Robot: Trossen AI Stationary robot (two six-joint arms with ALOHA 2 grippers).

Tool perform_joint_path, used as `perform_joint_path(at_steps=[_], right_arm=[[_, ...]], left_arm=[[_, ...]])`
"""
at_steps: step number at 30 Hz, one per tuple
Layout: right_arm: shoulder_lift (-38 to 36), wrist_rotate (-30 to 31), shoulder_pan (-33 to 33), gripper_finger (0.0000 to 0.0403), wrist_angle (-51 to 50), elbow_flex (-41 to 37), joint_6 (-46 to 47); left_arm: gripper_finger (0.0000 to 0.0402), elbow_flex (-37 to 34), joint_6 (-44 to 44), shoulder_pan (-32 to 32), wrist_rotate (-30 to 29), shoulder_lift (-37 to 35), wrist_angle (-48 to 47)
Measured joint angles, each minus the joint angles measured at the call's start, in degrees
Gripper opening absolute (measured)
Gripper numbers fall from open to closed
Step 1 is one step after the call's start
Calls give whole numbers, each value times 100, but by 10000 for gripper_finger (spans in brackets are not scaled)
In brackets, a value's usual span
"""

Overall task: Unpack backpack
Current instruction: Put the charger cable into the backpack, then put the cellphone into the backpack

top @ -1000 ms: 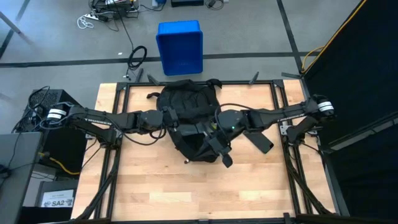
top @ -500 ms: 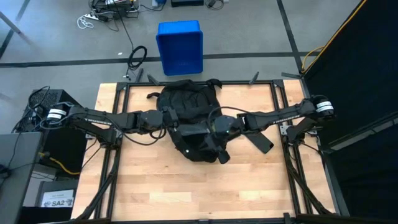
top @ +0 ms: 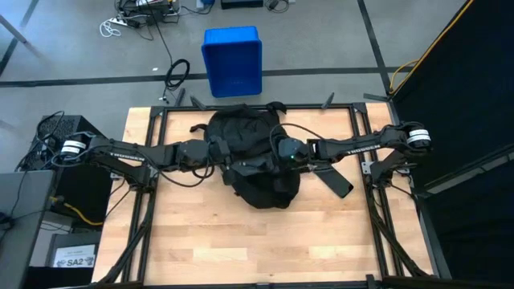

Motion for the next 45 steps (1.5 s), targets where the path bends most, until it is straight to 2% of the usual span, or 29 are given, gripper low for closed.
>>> perform_joint_path(at_steps=[5, 12, 16, 24, 28, 31, 36, 39, 41, 42, 45], right_arm=[[-1, 393, -311, 0, 680, -240, 461], [-1, 94, -428, 14, 720, -248, 628], [0, -163, -330, 60, 718, -250, 573], [-14, -173, 38, 191, 890, -250, 294], [-247, -168, 256, 227, 774, -207, 153], [-593, -210, 437, 236, 705, -185, 120], [-1327, -1294, 730, 222, 712, -175, -15], [-1764, -1506, 889, 205, 707, -167, -31], [-2040, -1068, 960, 194, 623, -167, -14], [-2173, -579, 993, 189, 550, -167, 44], [-2513, 1600, 1087, 174, -3, -163, 175]], left_arm=[[0, 0, -56, 0, 362, 0, 113], [0, 0, -144, -2, 397, -2, 33], [0, 0, -144, -7, 465, -2, -9], [0, 0, -144, -9, 465, -2, -70], [0, 0, -144, -9, 463, -2, -104], [0, 2, -144, -9, 448, -9, -132], [0, 9, -136, -9, 431, -10, -255], [0, 9, -128, -9, 430, -3, -279], [0, 9, -123, -9, 428, -7, -259], [0, 9, -123, -9, 428, -7, -261], [0, 9, -123, -9, 428, -7, -267]])
